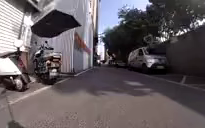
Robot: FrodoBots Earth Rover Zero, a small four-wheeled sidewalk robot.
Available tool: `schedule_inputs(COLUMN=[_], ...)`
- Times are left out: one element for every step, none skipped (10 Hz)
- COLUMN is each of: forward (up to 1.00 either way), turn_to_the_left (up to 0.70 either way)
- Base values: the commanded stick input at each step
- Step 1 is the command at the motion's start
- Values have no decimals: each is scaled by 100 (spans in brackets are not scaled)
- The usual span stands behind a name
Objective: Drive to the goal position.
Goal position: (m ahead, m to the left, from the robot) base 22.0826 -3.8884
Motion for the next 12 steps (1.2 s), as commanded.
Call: schedule_inputs(forward=[45,45,45,45,45,45,45,45,52,67,70,70], turn_to_the_left=[0,0,0,0,0,0,0,0,0,0,0,0])
